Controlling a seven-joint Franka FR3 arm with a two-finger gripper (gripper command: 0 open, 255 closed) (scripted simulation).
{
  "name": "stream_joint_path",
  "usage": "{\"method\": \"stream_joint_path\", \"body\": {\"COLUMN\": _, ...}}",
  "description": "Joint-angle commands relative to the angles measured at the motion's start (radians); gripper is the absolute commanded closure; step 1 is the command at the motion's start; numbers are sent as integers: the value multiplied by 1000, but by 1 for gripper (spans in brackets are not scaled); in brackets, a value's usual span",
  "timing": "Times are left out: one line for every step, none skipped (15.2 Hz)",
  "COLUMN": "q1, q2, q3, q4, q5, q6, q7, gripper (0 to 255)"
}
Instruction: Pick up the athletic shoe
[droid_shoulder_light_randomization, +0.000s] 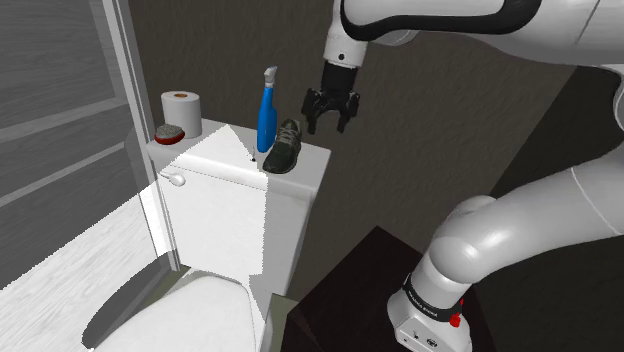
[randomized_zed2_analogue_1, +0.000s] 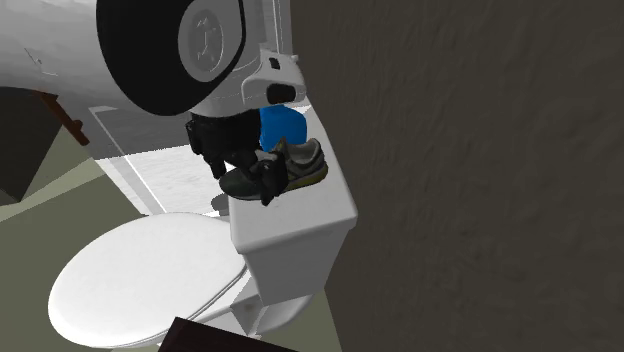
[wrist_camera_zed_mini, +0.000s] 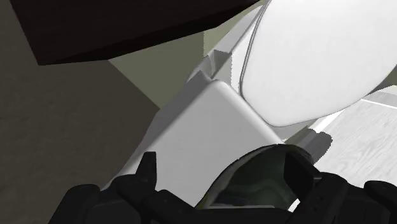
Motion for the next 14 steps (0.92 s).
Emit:
{"method": "stream_joint_path", "body": {"q1": -25, "q2": 67, "q3": 29, "q4": 29, "q5": 14, "q6": 48, "q7": 119, "gripper": 0}}
{"method": "stream_joint_path", "body": {"q1": -37, "q2": 102, "q3": 42, "q4": 49, "q5": 17, "q6": 67, "q7": 175, "gripper": 0}}
{"method": "stream_joint_path", "body": {"q1": -48, "q2": 137, "q3": 55, "q4": 70, "q5": 19, "q6": 86, "q7": 231, "gripper": 0}}
{"method": "stream_joint_path", "body": {"q1": -60, "q2": 172, "q3": 66, "q4": 93, "q5": 20, "q6": 104, "q7": 286, "gripper": 0}}
{"method": "stream_joint_path", "body": {"q1": -71, "q2": 207, "q3": 76, "q4": 116, "q5": 19, "q6": 121, "q7": 341, "gripper": 0}}
{"method": "stream_joint_path", "body": {"q1": -82, "q2": 243, "q3": 84, "q4": 140, "q5": 16, "q6": 137, "q7": 396, "gripper": 0}}
{"method": "stream_joint_path", "body": {"q1": -92, "q2": 278, "q3": 92, "q4": 164, "q5": 13, "q6": 152, "q7": 451, "gripper": 0}}
{"method": "stream_joint_path", "body": {"q1": -102, "q2": 313, "q3": 98, "q4": 190, "q5": 8, "q6": 166, "q7": 505, "gripper": 0}}
{"method": "stream_joint_path", "body": {"q1": -111, "q2": 348, "q3": 103, "q4": 215, "q5": 2, "q6": 180, "q7": 559, "gripper": 0}}
{"method": "stream_joint_path", "body": {"q1": -116, "q2": 369, "q3": 105, "q4": 231, "q5": -2, "q6": 187, "q7": 591, "gripper": 0}}
{"method": "stream_joint_path", "body": {"q1": -115, "q2": 370, "q3": 105, "q4": 219, "q5": -2, "q6": 200, "q7": 590, "gripper": 0}}
{"method": "stream_joint_path", "body": {"q1": -115, "q2": 371, "q3": 105, "q4": 207, "q5": -1, "q6": 214, "q7": 590, "gripper": 0}}
{"method": "stream_joint_path", "body": {"q1": -114, "q2": 372, "q3": 105, "q4": 194, "q5": -1, "q6": 227, "q7": 589, "gripper": 0}}
{"method": "stream_joint_path", "body": {"q1": -114, "q2": 374, "q3": 106, "q4": 183, "q5": -1, "q6": 240, "q7": 588, "gripper": 0}}
